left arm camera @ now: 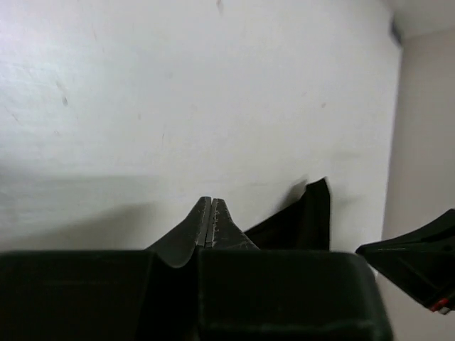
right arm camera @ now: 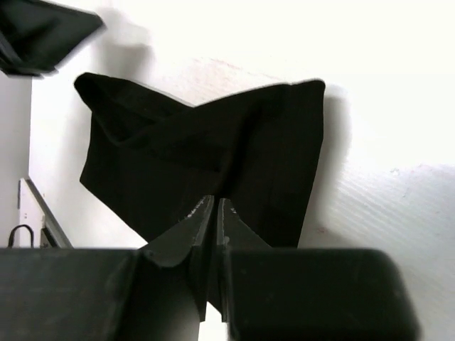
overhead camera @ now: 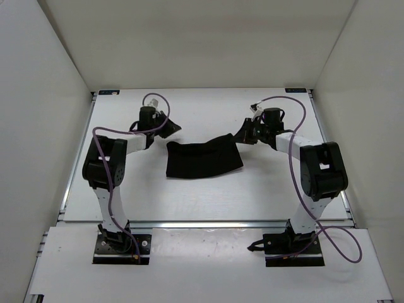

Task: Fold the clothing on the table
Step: Fold the skirt

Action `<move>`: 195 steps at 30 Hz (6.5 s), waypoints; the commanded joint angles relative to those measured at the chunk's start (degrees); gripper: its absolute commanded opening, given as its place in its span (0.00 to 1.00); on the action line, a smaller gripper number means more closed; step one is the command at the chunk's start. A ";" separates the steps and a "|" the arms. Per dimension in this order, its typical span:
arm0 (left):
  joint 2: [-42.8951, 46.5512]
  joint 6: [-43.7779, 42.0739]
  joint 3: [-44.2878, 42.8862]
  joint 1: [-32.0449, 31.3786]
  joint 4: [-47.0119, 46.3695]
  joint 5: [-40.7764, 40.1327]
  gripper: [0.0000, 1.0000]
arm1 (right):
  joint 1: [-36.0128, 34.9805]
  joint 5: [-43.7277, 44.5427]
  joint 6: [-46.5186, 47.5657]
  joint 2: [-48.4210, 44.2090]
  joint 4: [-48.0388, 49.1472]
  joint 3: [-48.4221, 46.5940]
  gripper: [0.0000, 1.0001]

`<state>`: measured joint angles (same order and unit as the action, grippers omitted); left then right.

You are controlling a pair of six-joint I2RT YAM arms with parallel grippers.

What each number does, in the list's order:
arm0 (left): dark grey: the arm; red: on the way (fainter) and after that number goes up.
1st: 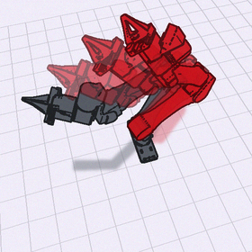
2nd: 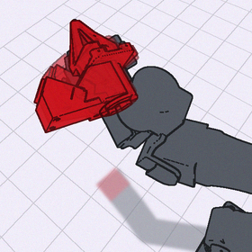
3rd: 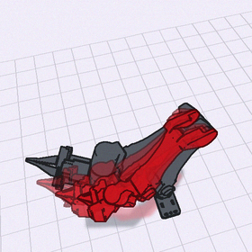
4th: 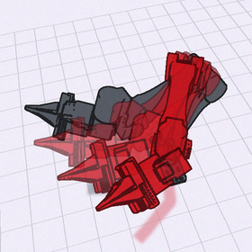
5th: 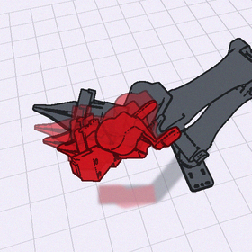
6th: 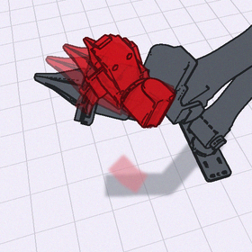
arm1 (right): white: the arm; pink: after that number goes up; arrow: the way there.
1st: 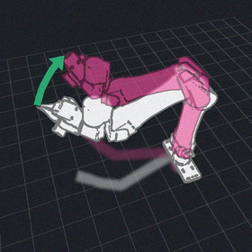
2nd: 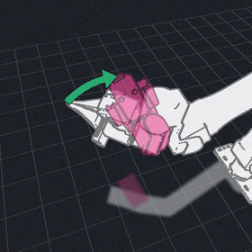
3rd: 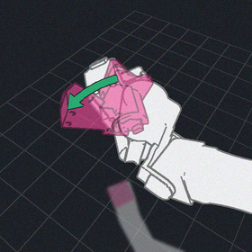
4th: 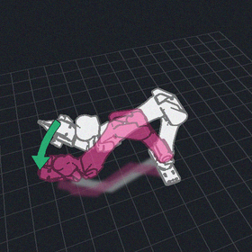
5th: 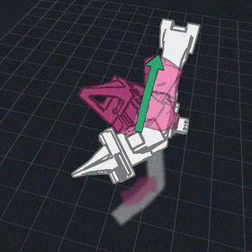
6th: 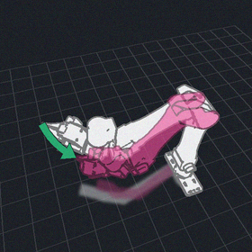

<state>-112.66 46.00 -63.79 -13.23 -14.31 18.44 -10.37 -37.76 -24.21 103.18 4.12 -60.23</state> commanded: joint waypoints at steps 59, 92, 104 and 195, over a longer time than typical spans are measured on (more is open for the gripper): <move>17.12 -14.00 7.10 -5.74 20.44 -13.77 0.65 | 4.66 -3.98 10.59 -0.61 -13.00 -3.34 0.60; 17.83 -11.20 16.25 -8.21 25.20 -19.67 0.48 | -2.99 4.71 16.65 13.01 -19.32 -6.13 0.21; 13.44 -8.47 13.43 -8.91 24.33 -16.77 0.42 | 0.51 7.34 19.19 11.09 -26.61 -11.84 0.00; -1.24 -3.38 -3.18 -10.50 22.65 4.94 0.14 | -27.33 32.22 25.68 -13.09 5.81 10.74 0.80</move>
<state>-114.63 42.68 -66.28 -23.42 4.40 22.79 -36.25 -6.02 -2.02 88.66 4.93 -48.12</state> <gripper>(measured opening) 0.135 0.803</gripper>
